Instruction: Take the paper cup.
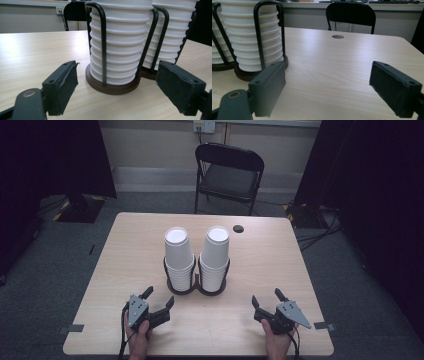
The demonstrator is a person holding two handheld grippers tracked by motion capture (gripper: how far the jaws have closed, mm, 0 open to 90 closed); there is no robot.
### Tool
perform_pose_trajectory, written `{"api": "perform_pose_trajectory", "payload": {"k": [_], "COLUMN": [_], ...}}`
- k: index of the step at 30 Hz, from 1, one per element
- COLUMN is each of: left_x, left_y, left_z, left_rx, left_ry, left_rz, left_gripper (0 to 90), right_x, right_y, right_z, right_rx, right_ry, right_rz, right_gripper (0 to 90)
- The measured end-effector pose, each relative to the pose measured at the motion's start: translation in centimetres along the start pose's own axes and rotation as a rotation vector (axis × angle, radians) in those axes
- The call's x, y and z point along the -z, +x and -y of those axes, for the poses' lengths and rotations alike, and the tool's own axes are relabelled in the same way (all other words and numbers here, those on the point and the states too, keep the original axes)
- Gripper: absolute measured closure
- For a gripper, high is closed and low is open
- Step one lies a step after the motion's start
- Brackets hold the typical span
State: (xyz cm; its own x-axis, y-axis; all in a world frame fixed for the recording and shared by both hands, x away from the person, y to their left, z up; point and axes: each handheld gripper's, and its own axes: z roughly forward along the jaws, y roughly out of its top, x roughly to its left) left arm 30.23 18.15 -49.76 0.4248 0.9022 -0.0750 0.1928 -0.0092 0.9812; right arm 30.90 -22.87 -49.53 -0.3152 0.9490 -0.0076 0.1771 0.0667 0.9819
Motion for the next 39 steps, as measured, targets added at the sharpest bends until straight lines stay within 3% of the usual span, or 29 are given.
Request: {"api": "perform_pose_trajectory", "payload": {"k": [3,5,10,16,20,25,32,39], "left_x": [0.0,0.0,0.0,0.0,0.0,0.0,0.0,-0.1], "left_y": [0.0,0.0,0.0,0.2,0.1,0.1,0.2,-0.2], "left_z": [0.0,0.0,0.0,0.0,0.0,0.0,0.0,0.0], "left_rx": [-0.005,-0.010,-0.010,0.025,0.000,0.004,0.004,-0.027], "left_ry": [-0.001,0.003,0.005,-0.001,0.000,0.008,0.004,0.011], "left_rz": [0.003,0.004,0.006,0.010,0.001,0.001,0.008,0.011], "left_gripper": [17.1,17.1,17.1,16.4,16.4,16.4,16.4,16.5], "right_x": [0.4,0.5,0.2,0.0,-0.4,-0.9,-1.8,-2.7], "right_y": [0.1,0.0,0.1,0.5,0.9,1.9,3.2,4.0], "right_z": [0.1,0.2,0.1,-0.4,-0.7,-1.9,-4.5,-6.8], "right_rx": [-0.009,-0.026,-0.025,-0.044,-0.055,-0.060,-0.036,-0.020], "right_ry": [-0.028,-0.040,-0.010,0.033,0.048,0.032,-0.001,-0.043], "right_rz": [0.033,0.029,-0.022,-0.077,-0.121,-0.178,-0.214,-0.246], "right_gripper": [14.1,14.4,20.8,22.9,23.9,24.9,24.4,16.9]}}
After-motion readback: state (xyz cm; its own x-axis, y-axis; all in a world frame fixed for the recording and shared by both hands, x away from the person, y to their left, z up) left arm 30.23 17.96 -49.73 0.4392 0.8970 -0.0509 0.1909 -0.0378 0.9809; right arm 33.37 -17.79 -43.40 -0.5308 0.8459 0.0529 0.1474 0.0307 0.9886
